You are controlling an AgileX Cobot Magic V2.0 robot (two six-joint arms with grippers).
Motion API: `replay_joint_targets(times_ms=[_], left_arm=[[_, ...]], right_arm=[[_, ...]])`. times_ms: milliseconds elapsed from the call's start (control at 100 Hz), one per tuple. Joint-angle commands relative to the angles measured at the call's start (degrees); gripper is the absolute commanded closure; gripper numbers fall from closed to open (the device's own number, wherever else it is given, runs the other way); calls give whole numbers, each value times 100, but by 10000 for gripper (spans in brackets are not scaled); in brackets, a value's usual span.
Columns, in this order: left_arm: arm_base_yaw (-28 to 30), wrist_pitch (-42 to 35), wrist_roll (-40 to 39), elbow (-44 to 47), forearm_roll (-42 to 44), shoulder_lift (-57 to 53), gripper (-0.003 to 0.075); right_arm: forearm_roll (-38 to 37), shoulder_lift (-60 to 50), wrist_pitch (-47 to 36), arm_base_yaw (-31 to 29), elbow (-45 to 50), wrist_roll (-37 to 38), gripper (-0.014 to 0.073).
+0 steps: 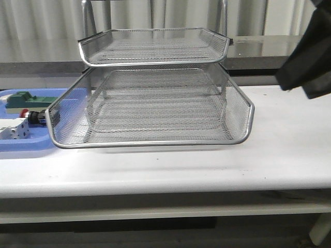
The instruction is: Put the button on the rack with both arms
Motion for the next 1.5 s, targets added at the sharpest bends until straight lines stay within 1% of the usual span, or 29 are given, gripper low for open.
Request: replay_joint_targets(times_ms=[0, 100, 310, 450, 540, 640, 730, 780, 940, 980, 1490], left_arm=[[-45, -512, -47, 271, -7, -196, 716], [-45, -512, -47, 271, -7, -196, 716], [-45, -512, -47, 271, -7, -196, 716], [-45, -512, -47, 271, -7, -196, 716], [-45, -512, -47, 271, -7, -196, 716], [-45, -512, -47, 271, -7, -196, 716], [-45, -512, -47, 271, -7, -196, 716], [-45, -512, -47, 271, -7, -196, 716], [-45, -512, -47, 271, -7, -196, 716], [-45, -512, -47, 271, -7, -196, 716], [-45, -512, -47, 271, -7, -196, 716]], right_arm=[[-690, -469, -66, 5, -123, 648, 230], [-1562, -916, -13, 5, -123, 1293, 230], [-3088, -1718, 351, 5, -123, 2494, 235], [-3894, -2202, 737, 5, -123, 3113, 291], [-4187, -2447, 925, 5, -123, 3314, 324], [-4261, -2689, 1001, 5, -123, 3369, 361], [-4261, -2820, 1001, 5, -123, 3369, 420], [-4261, -2866, 1003, 5, -123, 3369, 468], [-4261, -2878, 1014, 5, -123, 3369, 669], [-4261, -2878, 1014, 5, -123, 3369, 656], [-4256, -2878, 1014, 5, -123, 3369, 662]])
